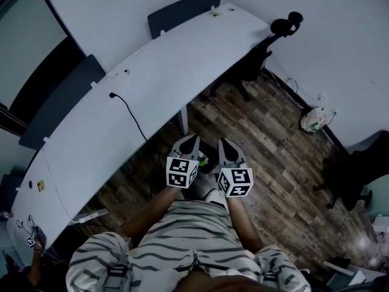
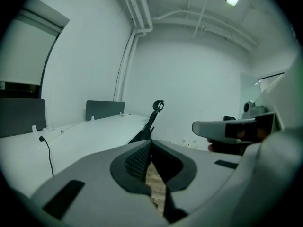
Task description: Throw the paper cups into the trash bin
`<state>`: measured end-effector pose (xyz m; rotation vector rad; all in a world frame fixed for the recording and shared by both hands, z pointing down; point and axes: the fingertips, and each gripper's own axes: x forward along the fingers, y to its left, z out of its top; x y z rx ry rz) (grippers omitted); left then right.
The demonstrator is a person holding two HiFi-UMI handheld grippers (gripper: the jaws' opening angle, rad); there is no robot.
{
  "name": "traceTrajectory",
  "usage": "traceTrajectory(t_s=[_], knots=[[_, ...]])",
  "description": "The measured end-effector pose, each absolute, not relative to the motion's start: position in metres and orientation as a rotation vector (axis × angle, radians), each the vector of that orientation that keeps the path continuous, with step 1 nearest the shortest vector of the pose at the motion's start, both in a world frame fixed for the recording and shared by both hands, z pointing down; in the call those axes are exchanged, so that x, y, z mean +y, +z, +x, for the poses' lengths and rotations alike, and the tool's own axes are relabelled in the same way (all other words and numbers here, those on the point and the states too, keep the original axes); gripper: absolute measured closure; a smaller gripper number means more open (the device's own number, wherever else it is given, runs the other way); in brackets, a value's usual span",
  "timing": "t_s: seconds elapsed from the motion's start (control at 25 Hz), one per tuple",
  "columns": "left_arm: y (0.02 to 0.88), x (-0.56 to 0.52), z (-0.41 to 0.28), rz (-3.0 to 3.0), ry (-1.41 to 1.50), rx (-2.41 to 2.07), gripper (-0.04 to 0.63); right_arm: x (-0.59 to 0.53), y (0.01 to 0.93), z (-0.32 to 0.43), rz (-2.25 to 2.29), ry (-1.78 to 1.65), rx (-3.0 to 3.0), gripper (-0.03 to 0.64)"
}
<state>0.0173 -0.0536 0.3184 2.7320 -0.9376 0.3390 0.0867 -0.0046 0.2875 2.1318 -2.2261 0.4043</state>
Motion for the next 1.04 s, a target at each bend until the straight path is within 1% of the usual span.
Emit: traceTrajectory(t_s=[1.04], knots=[[0.278, -0.075, 0.032, 2.869, 0.217, -0.960, 0.572, -0.035, 0.262, 0.107, 2.189, 0.285, -2.274, 0.607]])
